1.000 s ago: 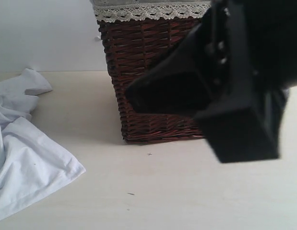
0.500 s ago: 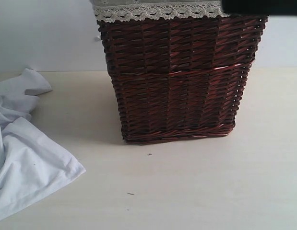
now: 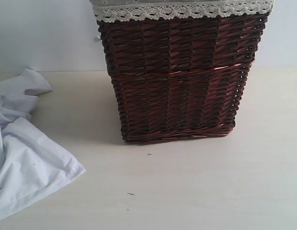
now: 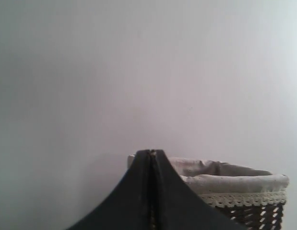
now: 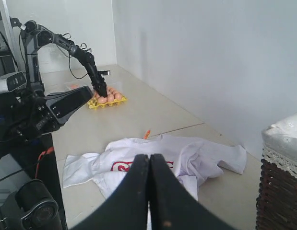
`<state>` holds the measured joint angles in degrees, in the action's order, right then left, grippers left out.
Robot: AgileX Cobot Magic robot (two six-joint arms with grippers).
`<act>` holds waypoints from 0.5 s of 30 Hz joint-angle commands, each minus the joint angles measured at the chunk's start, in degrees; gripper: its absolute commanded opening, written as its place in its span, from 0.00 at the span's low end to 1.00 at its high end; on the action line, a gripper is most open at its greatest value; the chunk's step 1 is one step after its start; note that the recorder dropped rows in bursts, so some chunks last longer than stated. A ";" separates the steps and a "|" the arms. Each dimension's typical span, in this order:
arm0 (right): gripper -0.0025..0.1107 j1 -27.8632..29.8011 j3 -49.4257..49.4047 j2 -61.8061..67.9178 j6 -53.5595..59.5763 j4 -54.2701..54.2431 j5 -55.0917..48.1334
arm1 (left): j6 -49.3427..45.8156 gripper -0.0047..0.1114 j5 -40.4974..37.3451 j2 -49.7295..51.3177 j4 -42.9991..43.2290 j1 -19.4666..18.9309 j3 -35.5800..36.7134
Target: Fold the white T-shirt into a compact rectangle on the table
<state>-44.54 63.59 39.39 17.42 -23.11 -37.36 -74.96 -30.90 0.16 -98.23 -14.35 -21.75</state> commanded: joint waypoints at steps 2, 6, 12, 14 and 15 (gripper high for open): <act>0.02 0.23 -0.24 -0.19 0.00 -0.46 0.64 | 0.25 0.04 -0.46 -0.16 0.15 7.63 0.25; 0.02 0.23 -0.24 -0.19 0.00 -0.46 0.64 | 0.25 0.04 -0.21 -0.16 0.15 7.57 0.25; 0.02 0.23 -0.24 -0.19 0.00 -0.56 0.64 | -1.00 0.04 0.00 -0.16 0.78 7.57 0.25; 0.02 0.23 -0.24 -0.19 0.00 -0.56 0.64 | -1.00 0.04 0.00 -0.16 2.18 7.57 0.25; 0.02 0.23 -0.24 -0.19 0.00 -0.56 0.64 | -0.88 0.04 0.00 -0.16 3.87 7.57 0.25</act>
<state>-44.54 63.59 39.39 17.32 -23.47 -37.34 -75.74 -30.90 0.16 -96.85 -7.12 -21.62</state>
